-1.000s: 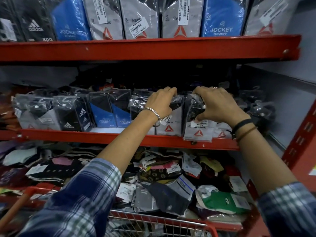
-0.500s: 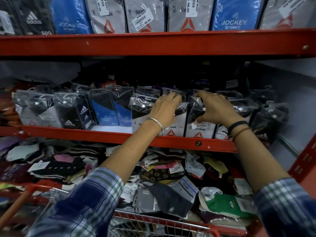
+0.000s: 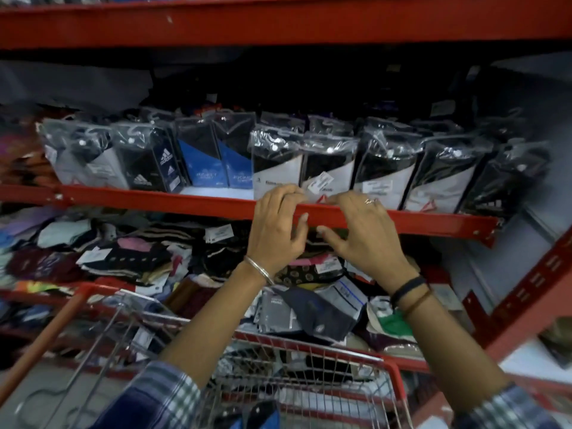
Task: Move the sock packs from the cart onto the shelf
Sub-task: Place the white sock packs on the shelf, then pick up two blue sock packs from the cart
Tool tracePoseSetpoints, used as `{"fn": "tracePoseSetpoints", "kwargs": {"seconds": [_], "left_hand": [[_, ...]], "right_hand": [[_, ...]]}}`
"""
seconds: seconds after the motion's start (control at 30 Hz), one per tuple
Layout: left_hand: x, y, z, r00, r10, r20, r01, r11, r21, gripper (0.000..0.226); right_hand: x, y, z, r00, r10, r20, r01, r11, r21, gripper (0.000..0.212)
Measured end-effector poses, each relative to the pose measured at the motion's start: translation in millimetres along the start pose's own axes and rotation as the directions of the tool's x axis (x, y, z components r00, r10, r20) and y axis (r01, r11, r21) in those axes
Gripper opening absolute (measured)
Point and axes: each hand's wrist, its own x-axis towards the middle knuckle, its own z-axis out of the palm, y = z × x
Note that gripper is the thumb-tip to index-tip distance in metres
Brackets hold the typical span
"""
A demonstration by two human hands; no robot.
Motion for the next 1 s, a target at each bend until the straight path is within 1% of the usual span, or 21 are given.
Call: {"fn": "tracePoseSetpoints", "kwargs": {"seconds": [0.1,0.2,0.23,0.33,0.43,0.47,0.53,0.6,0.63,0.7,0.73,0.77,0.8,0.83,0.87,0.93,1.0], "left_hand": [[-56.2,-10.7,-7.5,0.991,-0.098,0.088,0.101,0.994,-0.036,0.019],[-116.1,-24.7,-13.4,0.951,-0.217,0.220,0.232,0.972,-0.043,0.016],[-134.1,-29.2,-15.4,0.929,-0.256,0.266,0.278,0.960,-0.047,0.016],[-192.9,-47.9,-19.1,0.836,-0.359,0.415,0.403,0.915,-0.021,0.021],[-252.5,-67.6,-20.1,0.701,-0.416,0.580,0.475,0.878,0.056,0.027],[-272.5,-74.4,-18.4,0.639,-0.435,0.634,0.507,0.859,0.078,0.029],[-316.2,-90.5,-11.1,0.494,-0.465,0.734,0.565,0.814,0.135,0.037],[-359.4,-105.6,-1.9,0.314,-0.487,0.815,0.601,0.767,0.226,0.041],[-380.4,-111.0,2.9,0.225,-0.495,0.839,0.621,0.736,0.267,0.041],[-403.8,-116.4,8.0,0.090,-0.484,0.871,0.635,0.701,0.324,0.043],[-414.0,-118.9,10.3,0.049,-0.488,0.871,0.614,0.703,0.359,0.048],[-421.3,-121.5,12.4,0.035,-0.488,0.872,0.575,0.724,0.382,0.054],[-432.1,-125.9,15.9,0.012,-0.481,0.877,0.541,0.741,0.399,0.061],[-440.8,-131.0,19.1,-0.030,-0.471,0.882,0.511,0.751,0.418,0.068],[-450.8,-135.9,23.6,-0.097,-0.456,0.885,0.481,0.756,0.443,0.077],[-466.5,-146.7,33.4,-0.203,-0.435,0.877,0.426,0.767,0.479,0.092],[-477.4,-155.2,44.8,-0.272,-0.411,0.870,0.363,0.793,0.489,0.104]], "right_hand": [[-31.9,-19.4,38.4,0.990,0.006,0.141,-0.017,0.997,0.079,0.038],[-64.8,-36.8,77.7,0.952,0.047,0.303,-0.096,0.984,0.148,0.036],[-74.5,-42.0,89.4,0.934,0.055,0.354,-0.119,0.980,0.162,0.037],[-103.6,-57.3,129.8,0.863,0.083,0.498,-0.204,0.960,0.193,0.041],[-135.1,-67.4,173.0,0.779,0.087,0.621,-0.267,0.942,0.203,0.040],[-144.6,-69.8,187.7,0.754,0.079,0.652,-0.278,0.938,0.208,0.038],[-163.0,-74.4,217.4,0.697,0.061,0.714,-0.300,0.930,0.213,0.037],[-180.6,-77.8,246.2,0.640,0.043,0.767,-0.317,0.924,0.213,0.037],[-189.5,-78.6,261.3,0.608,0.037,0.793,-0.327,0.922,0.207,0.036],[-205.2,-78.4,288.4,0.542,0.021,0.840,-0.333,0.923,0.192,0.037],[-214.4,-77.4,304.4,0.503,0.001,0.864,-0.331,0.924,0.191,0.039],[-221.1,-76.0,317.0,0.461,-0.014,0.887,-0.334,0.924,0.188,0.042],[-228.3,-75.4,331.6,0.403,-0.019,0.915,-0.342,0.924,0.170,0.047],[-234.2,-74.3,344.6,0.344,-0.017,0.939,-0.348,0.926,0.145,0.052],[-240.0,-73.3,356.0,0.287,-0.021,0.958,-0.345,0.930,0.124,0.056],[-251.0,-70.4,380.6,0.166,-0.039,0.985,-0.315,0.945,0.091,0.069],[-261.6,-67.4,402.2,0.052,-0.048,0.997,-0.262,0.963,0.060,0.086]]}}
